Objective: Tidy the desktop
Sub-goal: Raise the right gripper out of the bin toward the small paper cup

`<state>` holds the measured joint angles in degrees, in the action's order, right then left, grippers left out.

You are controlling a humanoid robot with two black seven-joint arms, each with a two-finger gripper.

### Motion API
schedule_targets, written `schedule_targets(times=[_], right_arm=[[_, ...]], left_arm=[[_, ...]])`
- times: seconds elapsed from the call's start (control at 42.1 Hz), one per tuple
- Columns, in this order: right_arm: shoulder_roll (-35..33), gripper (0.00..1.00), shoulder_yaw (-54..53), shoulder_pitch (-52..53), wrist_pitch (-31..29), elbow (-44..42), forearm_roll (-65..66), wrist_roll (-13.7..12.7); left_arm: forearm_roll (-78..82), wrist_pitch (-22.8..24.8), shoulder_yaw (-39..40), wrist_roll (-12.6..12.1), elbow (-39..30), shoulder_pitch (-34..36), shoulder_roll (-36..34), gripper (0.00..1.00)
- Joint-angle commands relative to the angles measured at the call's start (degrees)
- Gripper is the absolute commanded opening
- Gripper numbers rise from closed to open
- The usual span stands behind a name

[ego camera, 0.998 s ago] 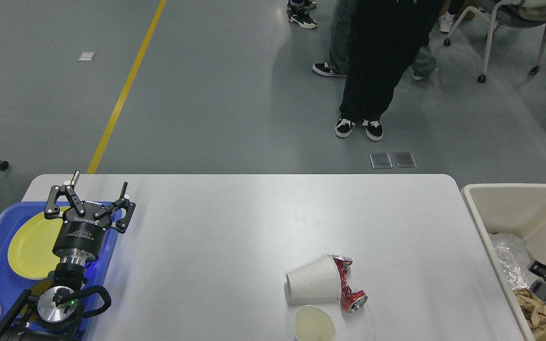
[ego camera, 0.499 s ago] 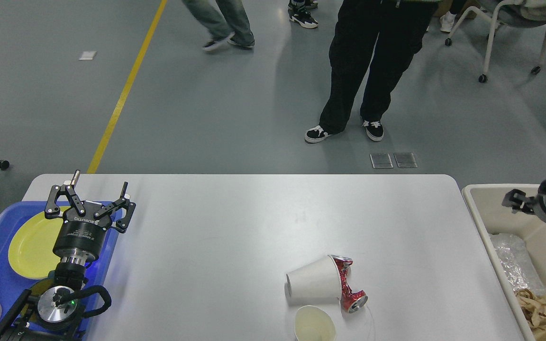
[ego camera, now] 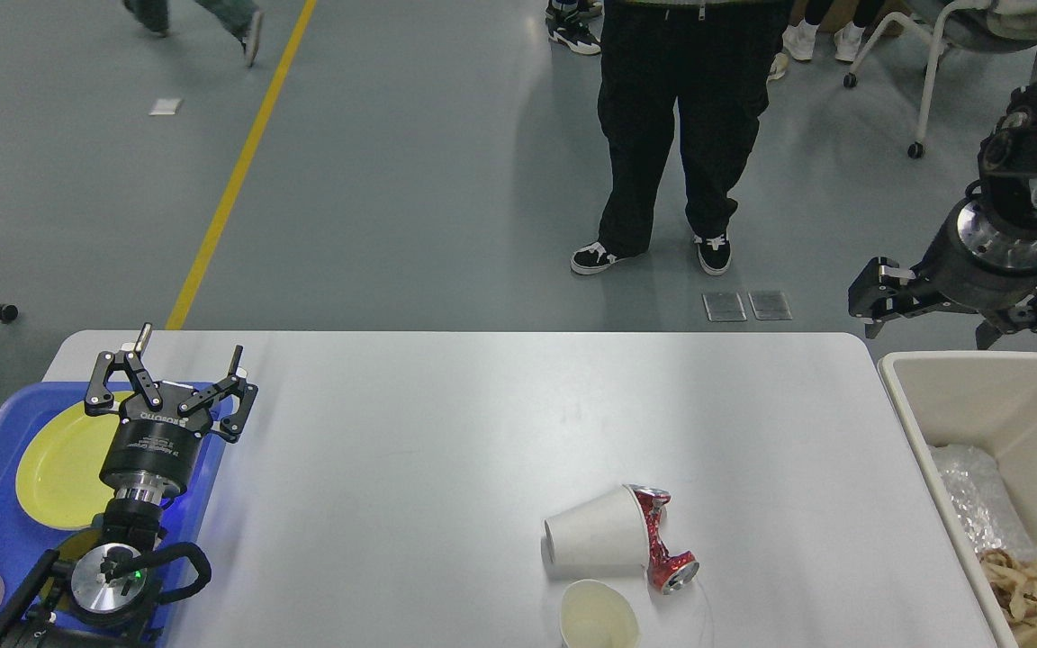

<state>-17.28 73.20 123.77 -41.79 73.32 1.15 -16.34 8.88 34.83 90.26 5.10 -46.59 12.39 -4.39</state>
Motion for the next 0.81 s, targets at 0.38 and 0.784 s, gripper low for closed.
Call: schedule_targets(times=[0.38, 0.784], right_arm=[[3.48, 1.0, -3.59, 17.64, -0.75, 21.07, -5.37, 0.34], [4.1, 1.0, -6.49, 14.3, -0.31, 20.54, -5.28, 0.43]], left_arm=[[0.0, -0.02, 0.0, 0.0, 0.01, 0.0, 0.0, 0.96], [0.0, -0.02, 0.0, -0.09, 0.01, 0.0, 0.0, 0.96]])
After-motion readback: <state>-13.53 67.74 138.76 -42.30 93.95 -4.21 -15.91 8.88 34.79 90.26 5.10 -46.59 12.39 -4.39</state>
